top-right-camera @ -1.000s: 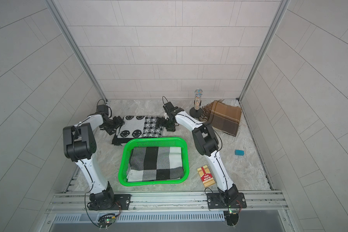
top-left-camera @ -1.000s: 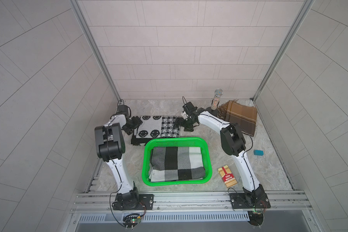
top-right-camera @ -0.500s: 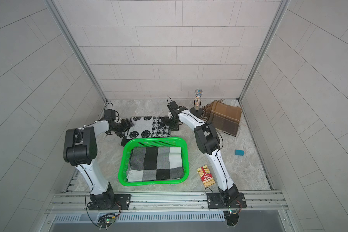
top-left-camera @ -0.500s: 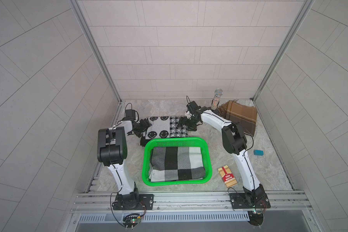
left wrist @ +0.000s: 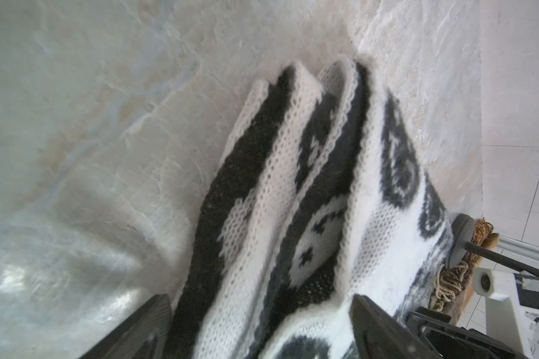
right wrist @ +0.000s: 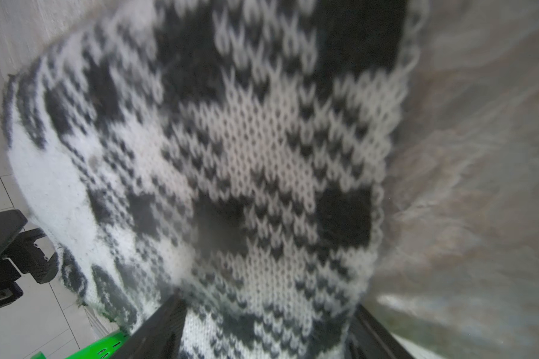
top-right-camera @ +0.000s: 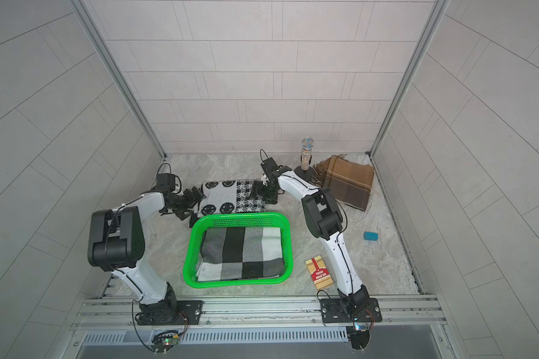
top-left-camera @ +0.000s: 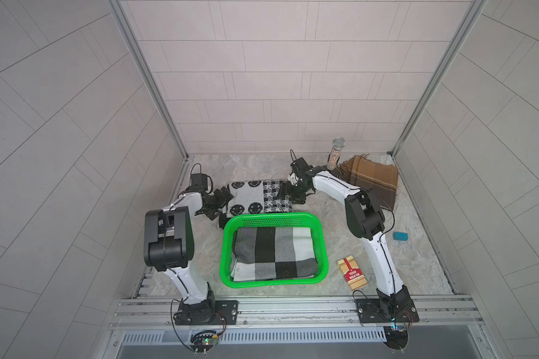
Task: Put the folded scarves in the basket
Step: Pick up the scarf at the center of the board.
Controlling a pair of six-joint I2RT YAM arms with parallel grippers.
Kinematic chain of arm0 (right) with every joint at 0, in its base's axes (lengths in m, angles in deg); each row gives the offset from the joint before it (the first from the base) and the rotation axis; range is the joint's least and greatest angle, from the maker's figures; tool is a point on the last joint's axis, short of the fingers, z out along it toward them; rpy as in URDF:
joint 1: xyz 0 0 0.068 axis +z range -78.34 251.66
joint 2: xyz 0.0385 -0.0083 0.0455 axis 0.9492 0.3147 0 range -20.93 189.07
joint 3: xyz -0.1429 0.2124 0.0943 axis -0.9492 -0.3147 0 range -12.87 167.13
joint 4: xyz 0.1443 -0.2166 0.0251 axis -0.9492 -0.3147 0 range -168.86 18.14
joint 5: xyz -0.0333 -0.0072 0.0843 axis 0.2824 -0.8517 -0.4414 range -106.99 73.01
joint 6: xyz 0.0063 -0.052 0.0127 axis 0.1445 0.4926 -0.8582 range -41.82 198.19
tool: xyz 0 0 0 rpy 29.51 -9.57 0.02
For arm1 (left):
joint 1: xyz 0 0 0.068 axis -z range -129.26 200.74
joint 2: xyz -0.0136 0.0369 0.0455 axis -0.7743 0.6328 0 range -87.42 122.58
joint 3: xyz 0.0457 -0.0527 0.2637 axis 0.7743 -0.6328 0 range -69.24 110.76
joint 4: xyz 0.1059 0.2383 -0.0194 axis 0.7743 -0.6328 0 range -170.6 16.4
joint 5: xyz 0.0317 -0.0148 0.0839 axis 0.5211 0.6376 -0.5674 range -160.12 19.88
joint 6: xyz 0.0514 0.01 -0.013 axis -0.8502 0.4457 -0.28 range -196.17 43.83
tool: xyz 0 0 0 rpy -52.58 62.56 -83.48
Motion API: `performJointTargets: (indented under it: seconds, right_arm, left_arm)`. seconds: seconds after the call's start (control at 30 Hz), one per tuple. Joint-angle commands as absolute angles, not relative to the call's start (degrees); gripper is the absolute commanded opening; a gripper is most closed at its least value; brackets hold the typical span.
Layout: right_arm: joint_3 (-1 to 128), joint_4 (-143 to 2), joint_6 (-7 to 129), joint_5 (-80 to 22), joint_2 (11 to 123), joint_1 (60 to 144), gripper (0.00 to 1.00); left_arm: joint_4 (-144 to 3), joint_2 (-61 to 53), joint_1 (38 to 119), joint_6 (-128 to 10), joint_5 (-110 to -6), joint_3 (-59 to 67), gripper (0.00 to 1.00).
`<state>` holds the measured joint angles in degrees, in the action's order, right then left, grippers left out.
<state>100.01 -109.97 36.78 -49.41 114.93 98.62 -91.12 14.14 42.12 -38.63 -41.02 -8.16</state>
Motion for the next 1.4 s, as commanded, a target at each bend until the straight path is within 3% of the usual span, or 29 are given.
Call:
performJointTargets:
  seconds: [0.0, 0.2, 0.37, 0.43, 0.6, 0.73, 0.87, 0.93, 1.37]
  right_arm:
    - [98.37, -109.25, 35.66, -50.37, 114.51, 98.64, 0.74]
    - [98.59, -108.08, 34.62, -51.65, 115.47, 98.81, 0.73]
    - [98.43, -106.35, 33.13, -53.36, 116.26, 98.94, 0.69]
    - [98.30, -105.12, 32.34, -54.18, 116.62, 99.16, 0.62]
    - [98.31, -103.61, 31.09, -54.30, 116.61, 99.47, 0.39]
    - [98.53, -103.07, 30.73, -53.48, 115.80, 99.52, 0.18]
    - [99.10, -103.04, 30.95, -52.70, 114.52, 99.52, 0.00]
    - [99.49, -103.44, 31.00, -52.33, 113.82, 99.52, 0.00]
    - [104.82, -108.53, 32.96, -48.76, 109.10, 99.49, 0.00]
  left_arm:
    - [-92.24, 17.10, 41.95, -39.14, -37.66, -8.31, 0.95]
    - [-89.97, 19.19, 42.49, -38.46, -36.33, -9.16, 0.91]
    - [-86.74, 20.01, 42.61, -36.43, -35.48, -11.21, 0.68]
    - [-85.30, 20.46, 42.71, -35.51, -34.44, -11.41, 0.60]
    - [-83.26, 20.94, 44.01, -34.95, -32.94, -10.62, 0.53]
    - [-80.48, 21.30, 44.54, -31.74, -31.69, -10.61, 0.34]
    - [-78.54, 20.54, 45.06, -30.58, -31.06, -10.29, 0.09]
    - [-78.81, 19.79, 45.13, -30.51, -31.16, -9.64, 0.01]
    - [-87.81, 15.85, 47.43, -32.56, -32.85, 0.33, 0.00]
